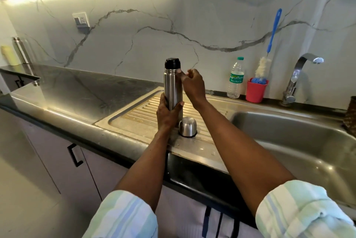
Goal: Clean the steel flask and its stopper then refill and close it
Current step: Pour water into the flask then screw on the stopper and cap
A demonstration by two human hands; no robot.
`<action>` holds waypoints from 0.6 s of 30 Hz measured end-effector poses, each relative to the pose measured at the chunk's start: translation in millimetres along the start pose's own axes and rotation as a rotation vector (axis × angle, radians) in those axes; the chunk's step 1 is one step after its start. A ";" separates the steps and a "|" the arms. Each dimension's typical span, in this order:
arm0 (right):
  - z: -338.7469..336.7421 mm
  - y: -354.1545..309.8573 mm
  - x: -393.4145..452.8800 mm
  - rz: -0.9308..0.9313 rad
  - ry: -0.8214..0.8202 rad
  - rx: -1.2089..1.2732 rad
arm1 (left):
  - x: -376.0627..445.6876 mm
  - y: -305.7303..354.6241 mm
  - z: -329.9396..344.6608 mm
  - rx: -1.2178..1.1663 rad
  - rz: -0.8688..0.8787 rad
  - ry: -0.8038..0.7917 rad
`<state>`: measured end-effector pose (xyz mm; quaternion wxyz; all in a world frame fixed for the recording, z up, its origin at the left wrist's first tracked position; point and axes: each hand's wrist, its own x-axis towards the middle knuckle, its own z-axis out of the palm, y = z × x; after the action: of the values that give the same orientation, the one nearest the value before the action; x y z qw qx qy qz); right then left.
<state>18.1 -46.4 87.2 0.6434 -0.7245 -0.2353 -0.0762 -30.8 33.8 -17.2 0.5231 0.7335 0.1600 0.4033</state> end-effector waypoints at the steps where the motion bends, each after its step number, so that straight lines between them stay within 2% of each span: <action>1: -5.7 8.8 -8.6 0.022 0.009 0.002 | -3.0 2.0 -0.9 -0.001 -0.005 0.001; 3: -18.3 25.9 -26.1 0.057 0.000 -0.003 | -9.0 7.3 -2.1 -0.010 -0.041 0.044; 5: -30.8 38.5 -42.6 0.098 -0.067 -0.003 | -13.5 12.5 -4.2 -0.002 -0.091 0.157; 7: -40.4 47.0 -55.4 0.151 -0.217 0.026 | -16.7 17.4 -7.0 0.011 -0.121 0.298; 9: -47.7 55.8 -68.7 0.177 -0.375 -0.075 | -19.7 22.1 -10.2 0.025 -0.165 0.373; 13: -53.3 79.2 -82.7 0.172 -0.514 -0.257 | -19.6 18.5 -11.8 0.066 -0.220 0.353; 18: -51.1 80.7 -80.9 0.091 -0.480 -0.371 | -18.5 17.5 -9.8 0.108 -0.204 0.289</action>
<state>-7.6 -120.5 -10.3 0.4288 -0.8368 -0.3299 0.0845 -53.1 20.9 -8.1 0.4926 0.6751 0.3283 0.4403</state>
